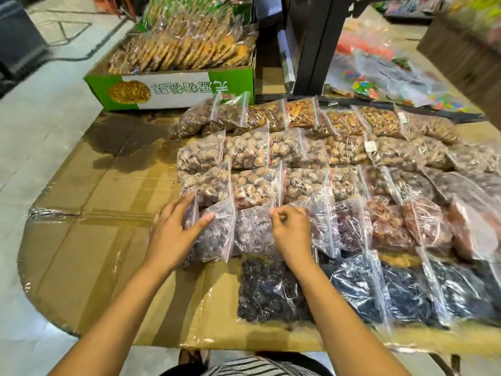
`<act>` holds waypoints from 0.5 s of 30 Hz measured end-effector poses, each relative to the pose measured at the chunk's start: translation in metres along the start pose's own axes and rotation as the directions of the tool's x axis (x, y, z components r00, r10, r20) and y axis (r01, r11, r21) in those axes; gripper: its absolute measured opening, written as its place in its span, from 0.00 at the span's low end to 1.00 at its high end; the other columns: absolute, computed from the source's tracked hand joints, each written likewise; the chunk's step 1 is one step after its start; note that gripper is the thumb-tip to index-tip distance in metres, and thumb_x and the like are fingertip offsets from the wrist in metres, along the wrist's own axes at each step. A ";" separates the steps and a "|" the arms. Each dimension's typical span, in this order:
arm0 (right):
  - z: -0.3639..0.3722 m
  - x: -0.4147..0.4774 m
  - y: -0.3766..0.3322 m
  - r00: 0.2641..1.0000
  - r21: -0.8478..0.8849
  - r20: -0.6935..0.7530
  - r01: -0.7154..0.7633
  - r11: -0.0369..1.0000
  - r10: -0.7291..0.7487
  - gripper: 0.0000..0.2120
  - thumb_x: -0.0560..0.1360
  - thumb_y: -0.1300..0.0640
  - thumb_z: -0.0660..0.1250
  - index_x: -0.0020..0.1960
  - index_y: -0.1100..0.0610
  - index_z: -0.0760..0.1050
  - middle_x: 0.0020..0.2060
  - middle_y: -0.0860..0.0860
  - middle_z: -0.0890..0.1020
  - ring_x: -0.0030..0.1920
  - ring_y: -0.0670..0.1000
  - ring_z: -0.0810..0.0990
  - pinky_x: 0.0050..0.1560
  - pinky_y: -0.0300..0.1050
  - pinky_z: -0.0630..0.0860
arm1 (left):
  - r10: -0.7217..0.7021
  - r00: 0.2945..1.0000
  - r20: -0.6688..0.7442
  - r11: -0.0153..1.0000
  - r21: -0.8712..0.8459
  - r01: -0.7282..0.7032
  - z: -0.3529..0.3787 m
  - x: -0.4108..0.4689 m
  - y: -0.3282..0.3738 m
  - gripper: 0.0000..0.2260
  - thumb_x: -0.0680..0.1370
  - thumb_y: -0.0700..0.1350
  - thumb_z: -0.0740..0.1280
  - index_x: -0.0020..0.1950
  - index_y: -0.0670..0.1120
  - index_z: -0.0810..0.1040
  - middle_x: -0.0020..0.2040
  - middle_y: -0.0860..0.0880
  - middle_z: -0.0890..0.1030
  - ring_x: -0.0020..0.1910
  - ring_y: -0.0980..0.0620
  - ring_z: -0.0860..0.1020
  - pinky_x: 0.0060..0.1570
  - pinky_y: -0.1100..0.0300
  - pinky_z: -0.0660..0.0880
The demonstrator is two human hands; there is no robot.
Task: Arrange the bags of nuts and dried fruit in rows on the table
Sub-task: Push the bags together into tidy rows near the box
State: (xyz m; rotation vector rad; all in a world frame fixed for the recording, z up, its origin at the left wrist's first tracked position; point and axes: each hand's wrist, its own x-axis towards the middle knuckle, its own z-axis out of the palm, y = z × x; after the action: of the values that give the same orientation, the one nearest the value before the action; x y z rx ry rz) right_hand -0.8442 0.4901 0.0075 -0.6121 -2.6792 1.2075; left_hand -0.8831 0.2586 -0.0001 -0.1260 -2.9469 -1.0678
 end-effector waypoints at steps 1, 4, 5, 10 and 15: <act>-0.004 0.000 0.000 1.000 0.060 0.021 -0.003 0.998 0.001 0.10 0.78 0.56 0.65 0.37 0.51 0.72 0.45 0.56 0.78 0.38 0.45 0.71 0.31 0.31 0.64 | -0.001 1.000 0.002 1.000 0.026 0.001 0.001 -0.003 0.003 0.45 0.64 0.81 0.50 0.75 0.58 0.63 0.75 0.48 0.66 0.74 0.44 0.61 0.70 0.40 0.61; -0.013 0.000 0.006 0.997 0.097 0.005 0.075 0.992 -0.076 0.10 0.78 0.55 0.65 0.38 0.53 0.73 0.43 0.58 0.78 0.35 0.47 0.73 0.32 0.31 0.69 | 0.027 0.998 0.053 0.997 0.067 -0.031 0.005 -0.013 0.009 0.44 0.63 0.81 0.53 0.75 0.63 0.57 0.76 0.50 0.63 0.75 0.45 0.59 0.71 0.40 0.60; -0.017 0.000 0.007 0.994 0.046 -0.008 0.114 0.992 -0.113 0.09 0.77 0.54 0.65 0.39 0.54 0.75 0.41 0.55 0.78 0.37 0.50 0.74 0.35 0.36 0.72 | 0.025 0.998 0.057 0.996 0.084 -0.030 0.007 -0.015 0.011 0.44 0.63 0.80 0.54 0.76 0.62 0.57 0.76 0.50 0.63 0.75 0.47 0.59 0.71 0.41 0.60; -0.045 0.003 0.005 0.975 -0.214 0.044 0.222 0.951 -0.217 0.19 0.76 0.41 0.61 0.50 0.58 0.77 0.42 0.51 0.78 0.57 0.54 0.70 0.56 0.52 0.71 | 0.042 0.998 -0.041 0.986 0.160 -0.035 0.015 -0.020 0.014 0.41 0.67 0.78 0.52 0.76 0.60 0.59 0.74 0.48 0.67 0.73 0.46 0.62 0.70 0.44 0.61; -0.079 0.001 0.039 0.978 -0.381 -0.209 -0.079 0.921 -0.002 0.22 0.75 0.44 0.64 0.58 0.61 0.73 0.55 0.57 0.77 0.60 0.59 0.70 0.64 0.58 0.67 | -0.017 0.995 -0.095 0.991 0.129 0.029 0.021 -0.020 0.013 0.37 0.69 0.76 0.52 0.74 0.62 0.61 0.74 0.46 0.65 0.73 0.43 0.62 0.70 0.40 0.60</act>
State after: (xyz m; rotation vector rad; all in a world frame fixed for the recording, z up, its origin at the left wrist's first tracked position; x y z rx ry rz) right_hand -0.8108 0.5683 0.0308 -0.7959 -2.7475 0.5741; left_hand -0.8615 0.2809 -0.0085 -0.0396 -2.9286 -0.8545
